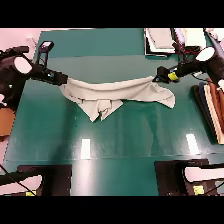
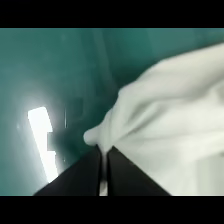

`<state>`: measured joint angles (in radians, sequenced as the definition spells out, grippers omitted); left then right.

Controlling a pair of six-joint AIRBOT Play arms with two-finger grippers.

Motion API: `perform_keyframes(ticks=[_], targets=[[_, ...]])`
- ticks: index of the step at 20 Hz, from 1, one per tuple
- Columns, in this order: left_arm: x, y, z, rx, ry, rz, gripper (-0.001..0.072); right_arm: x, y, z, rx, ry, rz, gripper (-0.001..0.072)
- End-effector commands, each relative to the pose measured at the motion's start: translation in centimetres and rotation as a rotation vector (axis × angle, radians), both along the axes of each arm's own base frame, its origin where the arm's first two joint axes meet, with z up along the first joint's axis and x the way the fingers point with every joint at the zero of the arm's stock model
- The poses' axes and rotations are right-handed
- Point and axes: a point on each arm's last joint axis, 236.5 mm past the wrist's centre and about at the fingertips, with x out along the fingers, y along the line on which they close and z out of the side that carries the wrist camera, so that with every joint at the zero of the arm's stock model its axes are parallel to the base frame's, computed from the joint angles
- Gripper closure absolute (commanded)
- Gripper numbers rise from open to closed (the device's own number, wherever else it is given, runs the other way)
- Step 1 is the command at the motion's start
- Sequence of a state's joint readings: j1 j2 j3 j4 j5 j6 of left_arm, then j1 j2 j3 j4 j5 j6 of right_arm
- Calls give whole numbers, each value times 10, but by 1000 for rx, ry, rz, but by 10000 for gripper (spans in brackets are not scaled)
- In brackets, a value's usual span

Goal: Fold the shirts.

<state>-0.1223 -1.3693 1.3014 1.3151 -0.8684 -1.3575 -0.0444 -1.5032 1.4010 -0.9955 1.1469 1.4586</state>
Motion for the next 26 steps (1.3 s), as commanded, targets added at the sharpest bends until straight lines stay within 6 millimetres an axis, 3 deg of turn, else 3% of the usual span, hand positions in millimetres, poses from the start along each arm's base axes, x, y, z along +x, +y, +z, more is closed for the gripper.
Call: perform_keyframes(ticks=[1,2,5,8,10,13,15,17,22,25,26], targets=[[30,5,13,-23,-99,51,357,36,-17,18,-9,-109,-66,230],[30,13,21,-39,-81,88,124,38,-21,34,-9,-128,-61,218],[3,50,33,-66,58,180,140,20,-31,73,-30,-157,2,243],[-40,64,10,-54,202,194,140,-8,-36,90,-37,-182,-7,263],[-64,53,-22,-79,260,193,140,-25,-34,89,-36,-186,-18,263],[-91,8,-77,-164,341,164,140,-42,-28,81,-35,-193,-31,263],[-93,-21,-98,-167,290,128,140,-49,-23,76,-34,-198,-35,263],[-80,-38,-100,-173,188,121,141,-55,-15,73,-32,-191,-14,263],[-68,-53,-117,-183,163,137,141,-61,5,71,-27,-188,35,263],[-57,-61,-110,-196,104,134,143,-62,11,72,-25,-190,49,263],[-57,-62,-110,-194,97,130,259,-62,11,72,-25,-189,49,263]])
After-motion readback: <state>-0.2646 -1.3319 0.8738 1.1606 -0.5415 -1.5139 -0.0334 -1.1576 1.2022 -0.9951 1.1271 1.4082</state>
